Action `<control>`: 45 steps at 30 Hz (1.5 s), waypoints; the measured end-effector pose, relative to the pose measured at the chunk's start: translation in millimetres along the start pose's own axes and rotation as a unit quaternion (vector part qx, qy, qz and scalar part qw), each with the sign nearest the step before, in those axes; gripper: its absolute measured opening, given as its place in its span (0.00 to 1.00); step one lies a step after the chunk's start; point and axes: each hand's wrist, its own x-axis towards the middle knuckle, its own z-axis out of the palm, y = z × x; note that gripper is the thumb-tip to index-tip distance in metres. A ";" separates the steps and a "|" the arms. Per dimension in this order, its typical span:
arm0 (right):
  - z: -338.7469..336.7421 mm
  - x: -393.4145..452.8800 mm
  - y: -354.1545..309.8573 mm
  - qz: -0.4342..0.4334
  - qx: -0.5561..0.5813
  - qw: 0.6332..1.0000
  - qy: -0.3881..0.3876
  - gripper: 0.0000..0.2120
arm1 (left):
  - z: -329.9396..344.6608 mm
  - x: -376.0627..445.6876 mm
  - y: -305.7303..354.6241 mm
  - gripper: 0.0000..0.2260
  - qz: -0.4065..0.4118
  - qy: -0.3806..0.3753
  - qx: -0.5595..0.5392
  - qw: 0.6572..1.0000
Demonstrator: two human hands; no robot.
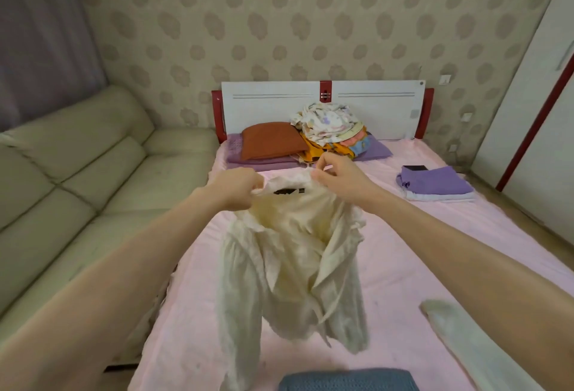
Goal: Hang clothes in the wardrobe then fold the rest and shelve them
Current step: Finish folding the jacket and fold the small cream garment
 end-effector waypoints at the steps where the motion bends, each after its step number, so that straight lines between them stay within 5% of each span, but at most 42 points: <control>1: -2.1 -4.4 0.4 -0.013 -0.029 0.998 -0.045 0.10 | 3.6 -1.2 -4.0 0.16 -0.011 -0.012 0.022 1.000; 4: -3.9 -14.3 5.9 -0.086 -0.241 0.956 -0.141 0.13 | 15.1 -2.8 -13.5 0.18 -0.006 -0.035 -0.054 0.998; 7: -6.1 -28.1 27.4 -0.285 -0.502 0.809 -0.108 0.20 | 18.5 -10.4 -13.2 0.19 0.116 0.020 -0.179 0.977; 9: -14.2 -35.9 46.6 -0.415 -0.569 0.703 -0.101 0.19 | 12.1 -17.4 -6.2 0.21 0.196 0.054 -0.271 0.941; 11: -22.1 -39.5 55.2 -0.463 -0.586 0.653 -0.128 0.13 | 5.2 -17.6 -0.1 0.24 0.209 0.040 -0.313 0.925; 14: -25.4 -44.5 58.0 -0.501 -0.615 0.583 -0.177 0.08 | 4.1 -2.9 9.4 0.15 0.169 -0.055 -0.143 0.974; 17: -17.9 -50.5 74.1 -0.561 -0.636 0.484 -0.216 0.11 | 13.5 10.3 14.5 0.02 0.157 -0.112 0.041 0.980; 20: -11.8 -51.1 86.0 -0.560 -0.617 0.490 -0.256 0.05 | 22.4 11.4 13.5 0.14 0.207 -0.122 0.170 0.956; 23: -16.5 -46.9 82.0 -0.547 -0.615 0.485 -0.297 0.03 | 28.1 5.2 15.9 0.06 0.238 -0.145 0.249 0.927; 30: -14.5 -54.3 66.7 -0.562 -0.667 0.384 -0.301 0.11 | 33.6 -8.7 7.4 0.30 0.323 -0.146 0.305 0.884; 34: 11.4 -76.9 82.0 -0.521 -0.618 0.463 -0.364 0.16 | 42.7 -13.1 7.8 0.20 0.306 -0.139 0.239 0.911; 36: 15.5 -78.9 76.8 -0.469 -0.596 0.536 -0.373 0.16 | 52.5 -14.9 11.1 0.15 0.252 -0.109 0.068 0.959; 38: 16.7 -76.4 65.7 -0.328 -0.565 0.646 -0.395 0.16 | 56.9 -20.8 18.2 0.13 0.168 -0.074 -0.181 0.966; 40: 19.1 -72.5 54.4 -0.141 -0.516 0.752 -0.385 0.10 | 53.5 -27.1 26.1 0.06 0.111 -0.015 -0.394 0.912; 42: 18.5 -64.2 44.3 -0.048 -0.397 0.852 -0.338 0.11 | 47.1 -27.5 33.6 0.07 0.035 0.048 -0.554 0.831; 45: 7.6 -53.4 30.5 0.042 -0.192 0.949 -0.246 0.19 | 38.0 -13.3 39.5 0.10 -0.154 0.121 -0.706 0.680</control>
